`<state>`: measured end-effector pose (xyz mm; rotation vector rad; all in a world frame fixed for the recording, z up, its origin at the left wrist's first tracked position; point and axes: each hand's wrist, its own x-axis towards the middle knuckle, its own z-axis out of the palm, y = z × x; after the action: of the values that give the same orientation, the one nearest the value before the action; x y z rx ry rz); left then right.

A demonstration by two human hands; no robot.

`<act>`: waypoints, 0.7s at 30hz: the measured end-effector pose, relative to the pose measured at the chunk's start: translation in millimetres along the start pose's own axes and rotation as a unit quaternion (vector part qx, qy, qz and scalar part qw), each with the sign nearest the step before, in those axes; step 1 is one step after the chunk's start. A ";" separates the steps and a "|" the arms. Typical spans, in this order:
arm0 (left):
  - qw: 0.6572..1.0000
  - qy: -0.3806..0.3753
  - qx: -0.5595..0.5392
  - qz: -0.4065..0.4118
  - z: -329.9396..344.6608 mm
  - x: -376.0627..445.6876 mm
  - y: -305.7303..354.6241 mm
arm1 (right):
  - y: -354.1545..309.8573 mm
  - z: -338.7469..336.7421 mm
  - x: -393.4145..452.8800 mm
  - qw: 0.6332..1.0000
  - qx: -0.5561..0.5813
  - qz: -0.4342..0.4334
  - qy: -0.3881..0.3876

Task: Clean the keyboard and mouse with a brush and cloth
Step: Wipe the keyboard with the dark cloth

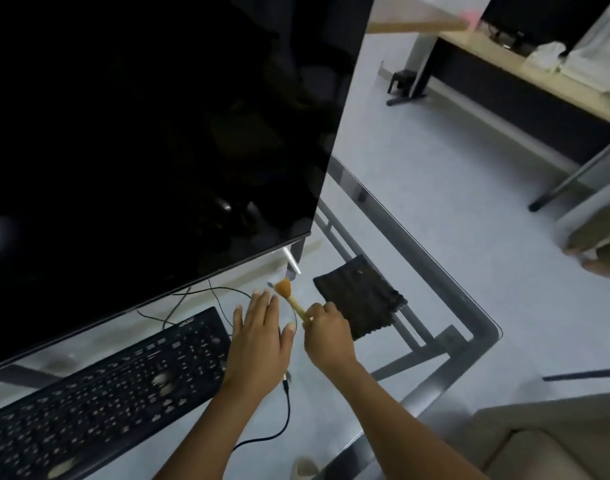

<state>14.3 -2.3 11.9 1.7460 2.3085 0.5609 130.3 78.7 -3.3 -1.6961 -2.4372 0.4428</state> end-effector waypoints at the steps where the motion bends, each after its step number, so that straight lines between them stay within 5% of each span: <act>1: 1.000 -0.003 0.008 0.003 3.5 6.1 3.8 | 1.1 3.7 0.1 1.000 -0.001 -0.013 0.003; 7: 0.999 -0.027 -0.013 -0.017 20.2 40.5 30.6 | 25.5 10.7 4.6 0.997 0.036 -0.066 -0.004; 13: 0.984 -0.067 -0.108 -0.124 28.9 80.4 80.2 | 91.2 -48.9 69.7 0.993 0.098 0.051 0.049; 17: 0.935 -0.162 -0.151 -0.277 40.8 111.0 112.6 | 122.8 -58.3 96.6 0.990 0.033 0.133 -0.029; 21: 0.885 -0.136 -0.239 -0.376 54.6 121.6 117.0 | 128.7 -47.4 97.1 0.987 0.033 0.146 -0.057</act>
<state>103.0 151.1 18.9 0.5849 2.1532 0.6004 223.9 218.2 -4.4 -2.0607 -2.2215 0.6664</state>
